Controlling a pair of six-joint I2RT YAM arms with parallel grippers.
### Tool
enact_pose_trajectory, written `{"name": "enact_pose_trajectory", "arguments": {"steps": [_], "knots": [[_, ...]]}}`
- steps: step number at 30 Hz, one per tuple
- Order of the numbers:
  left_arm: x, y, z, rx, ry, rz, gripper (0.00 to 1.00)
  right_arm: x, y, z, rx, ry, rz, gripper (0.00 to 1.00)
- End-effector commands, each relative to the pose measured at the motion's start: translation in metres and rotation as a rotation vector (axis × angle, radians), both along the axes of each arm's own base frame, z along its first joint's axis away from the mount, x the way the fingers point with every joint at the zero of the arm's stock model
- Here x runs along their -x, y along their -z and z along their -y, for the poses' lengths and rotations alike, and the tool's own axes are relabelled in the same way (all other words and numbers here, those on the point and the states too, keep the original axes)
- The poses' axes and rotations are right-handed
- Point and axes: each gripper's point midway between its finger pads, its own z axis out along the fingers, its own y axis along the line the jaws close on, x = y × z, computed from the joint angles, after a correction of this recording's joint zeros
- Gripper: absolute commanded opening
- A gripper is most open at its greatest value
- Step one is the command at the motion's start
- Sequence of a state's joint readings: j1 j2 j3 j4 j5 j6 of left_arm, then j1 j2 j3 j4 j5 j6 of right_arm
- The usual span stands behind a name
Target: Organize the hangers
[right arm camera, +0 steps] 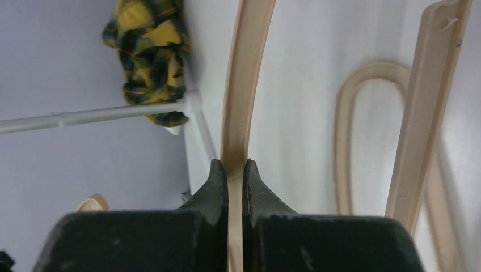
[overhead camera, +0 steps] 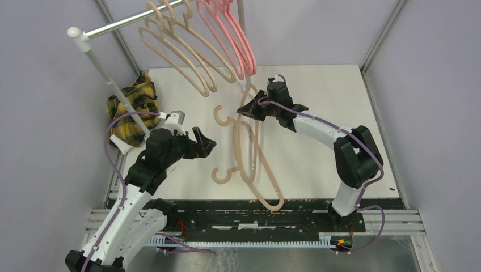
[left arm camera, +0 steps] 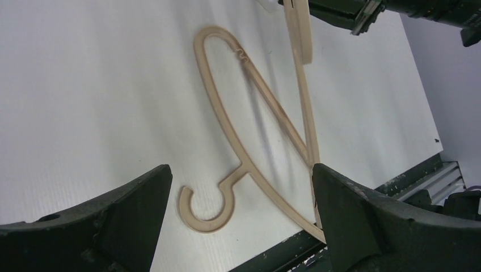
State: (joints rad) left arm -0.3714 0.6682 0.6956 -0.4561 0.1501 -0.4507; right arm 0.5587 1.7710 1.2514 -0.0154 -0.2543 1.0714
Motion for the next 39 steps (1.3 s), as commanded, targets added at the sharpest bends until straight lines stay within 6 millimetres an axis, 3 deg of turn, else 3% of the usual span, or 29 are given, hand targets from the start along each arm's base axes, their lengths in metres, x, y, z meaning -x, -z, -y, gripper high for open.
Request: {"name": "enact_pose_trajectory", "arguments": {"steps": [1, 4, 8, 19, 20, 25, 29, 30, 32, 36, 39], "knots": [[-0.003, -0.019, 0.026, 0.108, 0.081, 0.052, 0.99, -0.018, -0.06, -0.039, -0.29, 0.002, 0.025, 0.01], [-0.004, -0.009, 0.033, 0.09, 0.098, 0.042, 0.99, -0.027, -0.076, -0.055, -0.422, 0.006, 0.019, 0.01], [-0.007, 0.004, 0.044, 0.066, 0.116, 0.022, 0.99, -0.027, -0.089, -0.07, -0.431, 0.0, 0.043, 0.01], [0.004, 0.053, 0.072, 0.026, 0.146, -0.078, 0.98, -0.022, -0.136, -0.078, -0.648, -0.011, 0.044, 0.01], [0.005, 0.055, 0.072, 0.021, 0.141, -0.084, 0.94, -0.02, -0.139, -0.077, -0.659, -0.014, 0.041, 0.01], [0.002, 0.062, 0.064, -0.017, 0.074, -0.117, 0.55, -0.012, -0.129, -0.075, -0.629, -0.024, 0.013, 0.01], [-0.003, 0.058, 0.051, -0.05, -0.006, -0.125, 0.06, -0.008, -0.109, -0.072, -0.606, -0.021, -0.027, 0.01], [-0.004, 0.057, 0.048, -0.054, -0.026, -0.125, 0.03, -0.008, -0.104, -0.071, -0.6, -0.019, -0.037, 0.01], [-0.003, 0.058, 0.041, -0.073, -0.059, -0.145, 0.03, -0.006, -0.092, -0.068, -0.582, -0.012, -0.06, 0.12], [0.003, 0.069, 0.03, -0.125, -0.117, -0.228, 0.03, -0.001, -0.068, -0.056, -0.511, 0.003, -0.093, 0.57], [0.009, 0.078, 0.021, -0.14, -0.17, -0.281, 0.03, 0.003, -0.052, -0.044, -0.43, 0.004, -0.1, 0.8]]}}
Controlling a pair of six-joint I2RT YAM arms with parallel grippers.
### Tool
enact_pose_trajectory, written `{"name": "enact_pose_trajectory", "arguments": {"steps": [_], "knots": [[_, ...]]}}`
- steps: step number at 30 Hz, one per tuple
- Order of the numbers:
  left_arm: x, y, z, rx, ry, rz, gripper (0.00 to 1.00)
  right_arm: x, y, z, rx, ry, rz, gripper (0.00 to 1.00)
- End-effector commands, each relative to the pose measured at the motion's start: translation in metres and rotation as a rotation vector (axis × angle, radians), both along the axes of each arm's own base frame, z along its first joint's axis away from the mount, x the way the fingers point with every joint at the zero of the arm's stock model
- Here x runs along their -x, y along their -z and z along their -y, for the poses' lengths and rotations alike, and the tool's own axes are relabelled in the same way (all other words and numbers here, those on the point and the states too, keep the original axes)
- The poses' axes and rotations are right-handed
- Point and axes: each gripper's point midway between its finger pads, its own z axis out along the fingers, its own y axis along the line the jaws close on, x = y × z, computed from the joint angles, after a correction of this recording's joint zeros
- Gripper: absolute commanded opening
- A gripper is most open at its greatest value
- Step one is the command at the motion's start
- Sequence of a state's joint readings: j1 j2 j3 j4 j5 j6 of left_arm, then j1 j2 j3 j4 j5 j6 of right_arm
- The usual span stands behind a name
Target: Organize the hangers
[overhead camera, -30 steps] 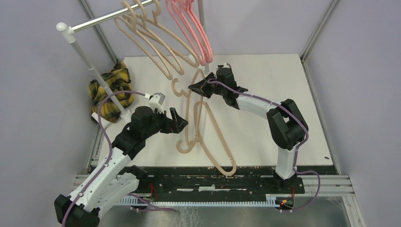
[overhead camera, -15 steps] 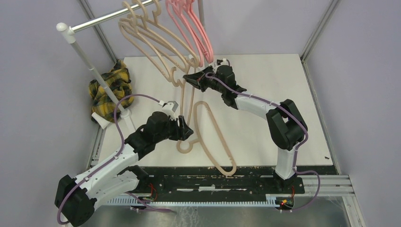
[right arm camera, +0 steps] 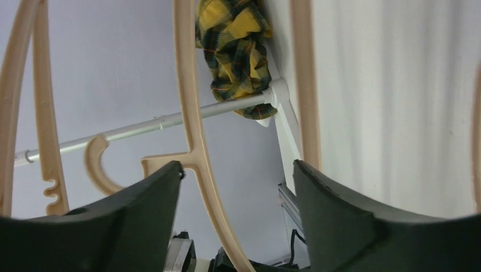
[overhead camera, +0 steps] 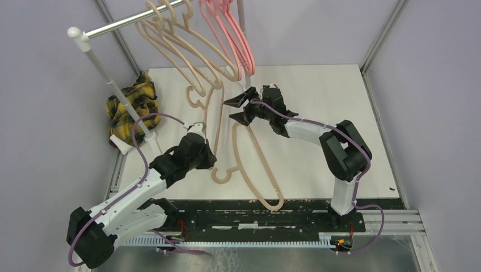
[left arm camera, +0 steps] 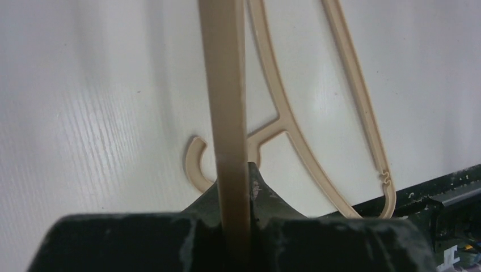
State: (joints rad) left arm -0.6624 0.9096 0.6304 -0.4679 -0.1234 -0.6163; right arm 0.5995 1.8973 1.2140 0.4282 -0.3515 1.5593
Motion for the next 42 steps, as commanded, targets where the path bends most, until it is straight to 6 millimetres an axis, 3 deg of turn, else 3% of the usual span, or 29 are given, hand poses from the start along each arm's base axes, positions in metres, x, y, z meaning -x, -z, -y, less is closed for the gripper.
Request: {"name": "enact_pose_trajectory", "arguments": {"steps": [1, 10, 15, 21, 27, 32, 42], "knots": [[-0.006, -0.013, -0.014, 0.009, -0.159, -0.006, 0.03, 0.014, -0.016, 0.018, 0.051, -0.038, 0.056, 0.87], [0.003, -0.01, -0.062, -0.071, -0.386, 0.0, 0.03, 0.026, 0.01, 0.058, 0.209, -0.034, 0.049, 0.97], [-0.004, -0.054, -0.091, -0.118, -0.506, 0.113, 0.03, 0.042, 0.024, 0.079, 0.409, -0.104, 0.093, 1.0], [-0.019, -0.111, -0.116, -0.218, -0.589, 0.242, 0.03, 0.072, 0.063, 0.13, 0.754, -0.203, 0.133, 1.0], [-0.035, -0.155, -0.133, -0.363, -0.636, 0.317, 0.03, 0.098, 0.085, 0.168, 0.916, -0.223, 0.143, 1.0], [-0.057, -0.184, -0.134, -0.418, -0.635, 0.351, 0.03, 0.107, 0.09, 0.177, 0.951, -0.241, 0.136, 1.0], [-0.097, -0.214, -0.145, -0.448, -0.659, 0.39, 0.03, 0.107, 0.092, 0.179, 0.957, -0.239, 0.135, 1.0]]}}
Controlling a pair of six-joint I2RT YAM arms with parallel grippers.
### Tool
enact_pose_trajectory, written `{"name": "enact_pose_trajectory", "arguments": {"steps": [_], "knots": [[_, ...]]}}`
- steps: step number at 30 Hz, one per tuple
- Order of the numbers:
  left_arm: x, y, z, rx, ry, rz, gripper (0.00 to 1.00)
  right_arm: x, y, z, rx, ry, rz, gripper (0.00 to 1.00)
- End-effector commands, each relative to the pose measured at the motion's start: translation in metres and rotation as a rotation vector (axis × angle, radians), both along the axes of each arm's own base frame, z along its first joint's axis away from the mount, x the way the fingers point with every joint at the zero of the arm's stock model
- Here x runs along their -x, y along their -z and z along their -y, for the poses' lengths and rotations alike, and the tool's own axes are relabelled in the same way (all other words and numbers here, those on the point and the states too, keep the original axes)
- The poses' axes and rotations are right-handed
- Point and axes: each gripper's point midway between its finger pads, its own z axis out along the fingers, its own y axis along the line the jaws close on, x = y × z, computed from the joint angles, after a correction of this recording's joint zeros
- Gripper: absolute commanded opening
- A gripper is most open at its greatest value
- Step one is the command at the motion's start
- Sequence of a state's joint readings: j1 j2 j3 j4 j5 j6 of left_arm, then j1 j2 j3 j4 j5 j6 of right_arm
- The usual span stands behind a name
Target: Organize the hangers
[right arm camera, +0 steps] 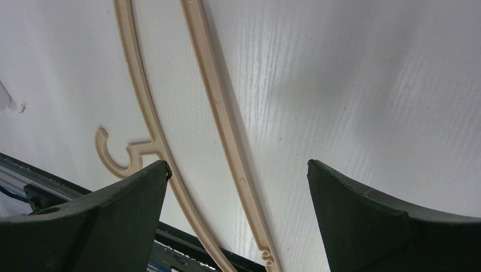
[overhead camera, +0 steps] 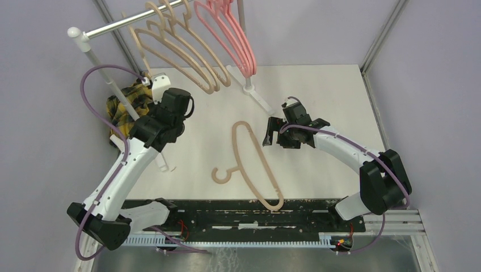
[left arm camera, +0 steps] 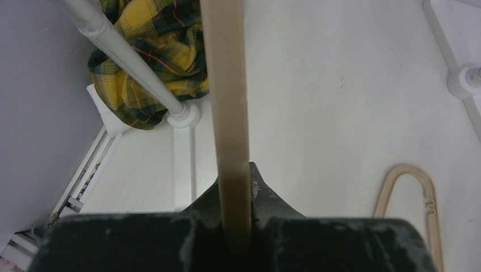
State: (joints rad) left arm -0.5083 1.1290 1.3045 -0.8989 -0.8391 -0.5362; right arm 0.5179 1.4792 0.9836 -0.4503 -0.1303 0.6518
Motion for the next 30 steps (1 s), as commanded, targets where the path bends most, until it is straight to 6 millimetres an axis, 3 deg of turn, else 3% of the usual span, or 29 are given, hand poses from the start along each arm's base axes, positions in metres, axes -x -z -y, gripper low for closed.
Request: {"name": "enact_pose_trajectory", "arguments": {"steps": [1, 18, 25, 30], "knots": [[-0.021, -0.043, -0.005, -0.028, -0.003, 0.104, 0.03, -0.004, -0.01, 0.003, 0.006, -0.004, 0.046, 1.0], [-0.076, -0.057, 0.007, -0.03, 0.06, 0.038, 0.03, -0.006, -0.006, 0.01, 0.016, 0.007, 0.048, 1.0], [-0.086, -0.053, 0.012, -0.024, 0.083, 0.007, 0.03, 0.0, 0.004, 0.014, 0.016, 0.016, 0.027, 1.0], [-0.086, -0.035, 0.019, -0.012, 0.117, -0.044, 0.03, 0.001, 0.008, 0.015, 0.02, 0.018, 0.019, 1.0]]}}
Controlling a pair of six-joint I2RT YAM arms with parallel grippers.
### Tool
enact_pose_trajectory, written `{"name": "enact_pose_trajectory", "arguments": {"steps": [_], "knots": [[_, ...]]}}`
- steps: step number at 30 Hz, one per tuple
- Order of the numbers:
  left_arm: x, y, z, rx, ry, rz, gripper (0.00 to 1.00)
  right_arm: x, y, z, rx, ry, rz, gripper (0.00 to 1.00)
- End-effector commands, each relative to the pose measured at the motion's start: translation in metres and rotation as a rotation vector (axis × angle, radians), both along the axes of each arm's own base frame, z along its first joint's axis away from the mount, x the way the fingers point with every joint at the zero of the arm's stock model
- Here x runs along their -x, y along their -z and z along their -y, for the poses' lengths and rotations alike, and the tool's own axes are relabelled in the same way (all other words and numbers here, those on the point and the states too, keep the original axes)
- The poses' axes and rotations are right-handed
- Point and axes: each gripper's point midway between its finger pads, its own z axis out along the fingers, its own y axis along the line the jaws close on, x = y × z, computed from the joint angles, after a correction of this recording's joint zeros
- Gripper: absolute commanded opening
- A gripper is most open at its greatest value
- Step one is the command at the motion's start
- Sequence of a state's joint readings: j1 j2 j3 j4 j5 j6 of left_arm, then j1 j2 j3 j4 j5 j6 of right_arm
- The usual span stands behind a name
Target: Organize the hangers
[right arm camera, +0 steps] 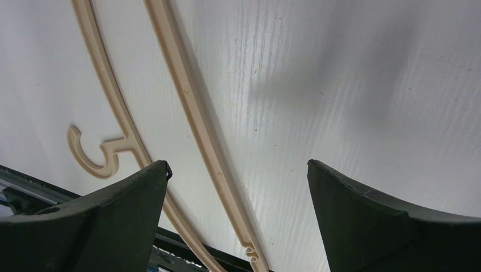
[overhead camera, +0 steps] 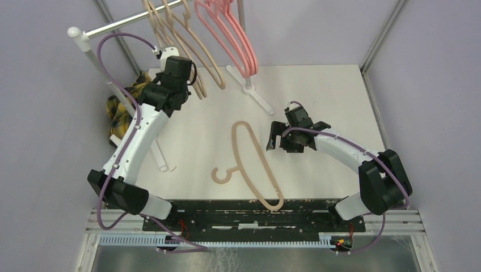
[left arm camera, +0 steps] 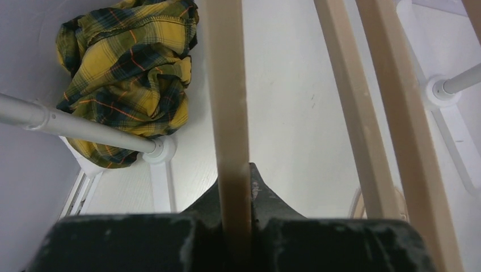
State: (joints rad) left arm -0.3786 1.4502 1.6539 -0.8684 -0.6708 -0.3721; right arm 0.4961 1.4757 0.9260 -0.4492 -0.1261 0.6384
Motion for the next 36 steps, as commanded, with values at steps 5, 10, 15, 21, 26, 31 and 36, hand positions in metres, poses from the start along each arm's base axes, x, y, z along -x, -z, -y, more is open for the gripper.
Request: {"name": "enact_pose_trajectory", "arguments": {"steps": [5, 10, 15, 21, 26, 31, 36], "knots": [[0.003, -0.008, 0.005, 0.021, 0.057, 0.022, 0.11, -0.01, -0.009, -0.002, -0.017, 0.002, 0.051, 1.0], [0.008, -0.023, 0.008, 0.048, 0.088, 0.06, 0.51, -0.012, -0.012, -0.003, -0.021, 0.0, 0.055, 1.0], [0.021, -0.029, 0.005, 0.059, 0.103, 0.077, 0.75, -0.016, -0.023, -0.005, -0.02, -0.032, 0.092, 1.0], [0.049, -0.019, 0.03, 0.193, 0.271, 0.11, 1.0, -0.027, -0.036, -0.017, -0.018, -0.096, 0.121, 1.0], [0.089, -0.011, 0.046, 0.317, 0.4, 0.151, 0.99, -0.032, -0.042, -0.053, 0.011, -0.188, 0.143, 1.0], [0.12, 0.004, 0.054, 0.399, 0.474, 0.159, 0.99, -0.033, -0.039, -0.105, 0.048, -0.289, 0.153, 0.98], [0.133, 0.035, 0.05, 0.409, 0.458, 0.106, 0.99, -0.036, -0.03, -0.144, 0.069, -0.345, 0.151, 0.89]]}}
